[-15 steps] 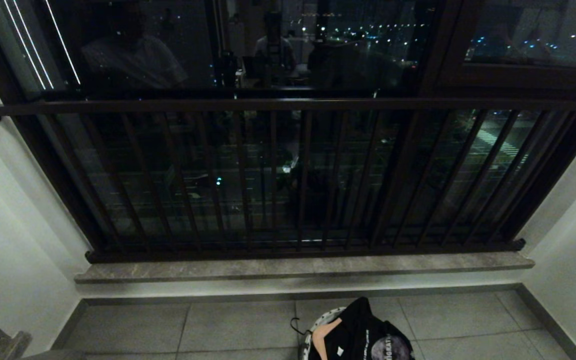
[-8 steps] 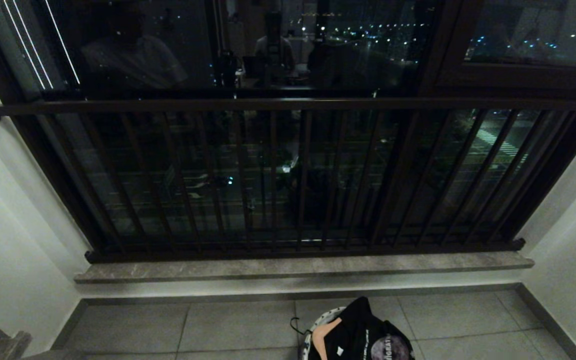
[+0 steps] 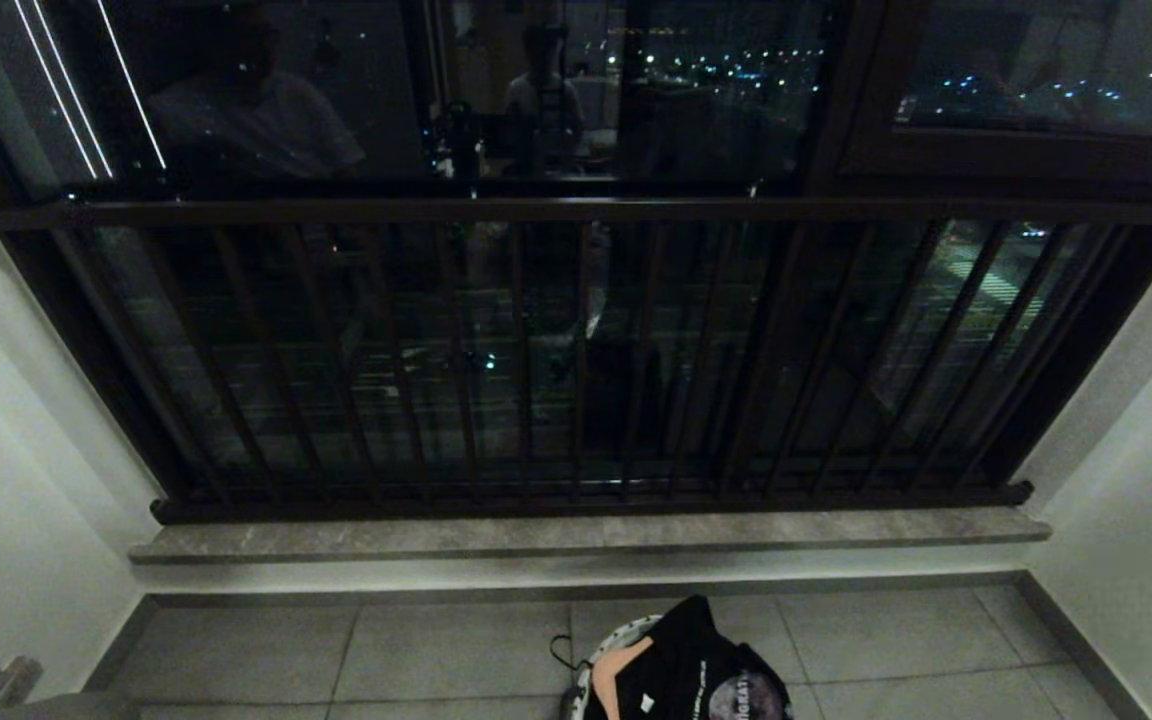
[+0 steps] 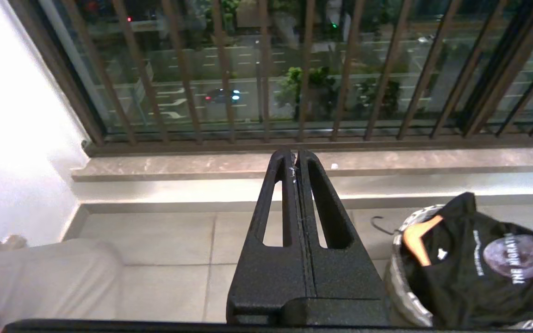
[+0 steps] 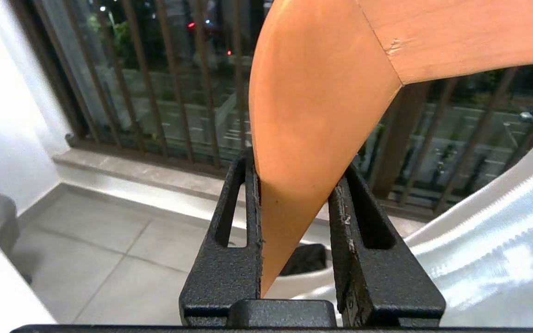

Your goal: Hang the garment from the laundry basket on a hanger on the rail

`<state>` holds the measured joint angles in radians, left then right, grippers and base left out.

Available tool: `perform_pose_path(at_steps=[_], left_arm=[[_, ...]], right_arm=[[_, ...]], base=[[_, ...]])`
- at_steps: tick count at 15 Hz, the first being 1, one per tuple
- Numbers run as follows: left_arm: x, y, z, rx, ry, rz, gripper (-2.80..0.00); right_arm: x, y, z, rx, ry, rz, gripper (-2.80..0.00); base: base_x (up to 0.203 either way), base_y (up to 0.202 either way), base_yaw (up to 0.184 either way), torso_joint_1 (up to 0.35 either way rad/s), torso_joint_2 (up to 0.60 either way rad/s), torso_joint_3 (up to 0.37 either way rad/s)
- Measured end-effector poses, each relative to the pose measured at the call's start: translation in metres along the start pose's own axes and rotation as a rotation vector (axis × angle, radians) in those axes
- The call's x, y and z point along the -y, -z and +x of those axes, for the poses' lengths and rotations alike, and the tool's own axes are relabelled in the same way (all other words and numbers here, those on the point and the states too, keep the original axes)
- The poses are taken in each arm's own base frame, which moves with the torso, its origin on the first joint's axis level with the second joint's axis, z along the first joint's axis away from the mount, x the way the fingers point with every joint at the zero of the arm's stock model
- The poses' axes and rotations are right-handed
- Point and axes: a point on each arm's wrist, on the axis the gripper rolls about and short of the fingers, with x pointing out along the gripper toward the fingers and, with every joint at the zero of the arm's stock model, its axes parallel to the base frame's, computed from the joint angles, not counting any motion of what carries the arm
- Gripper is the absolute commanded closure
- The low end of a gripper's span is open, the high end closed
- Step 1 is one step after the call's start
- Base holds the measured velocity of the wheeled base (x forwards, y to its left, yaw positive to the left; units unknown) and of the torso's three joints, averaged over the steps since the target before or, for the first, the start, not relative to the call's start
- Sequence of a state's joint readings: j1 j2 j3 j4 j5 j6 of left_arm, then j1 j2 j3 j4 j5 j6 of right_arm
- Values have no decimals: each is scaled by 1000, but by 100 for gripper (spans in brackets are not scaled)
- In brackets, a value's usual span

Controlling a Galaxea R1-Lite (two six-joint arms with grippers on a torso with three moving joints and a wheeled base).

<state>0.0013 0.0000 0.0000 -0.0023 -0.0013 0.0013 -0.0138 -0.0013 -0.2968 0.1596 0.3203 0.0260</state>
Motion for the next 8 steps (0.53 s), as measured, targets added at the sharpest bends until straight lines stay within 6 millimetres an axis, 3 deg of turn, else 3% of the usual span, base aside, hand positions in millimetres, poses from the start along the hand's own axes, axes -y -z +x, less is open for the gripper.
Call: perform_pose_path(at_steps=[8], left_arm=[[0,0,0,0,0,0,0]], right_arm=[[-1,1,0,-3,-39,-2,0]], base=[[0,-196,2,2,3,2]])
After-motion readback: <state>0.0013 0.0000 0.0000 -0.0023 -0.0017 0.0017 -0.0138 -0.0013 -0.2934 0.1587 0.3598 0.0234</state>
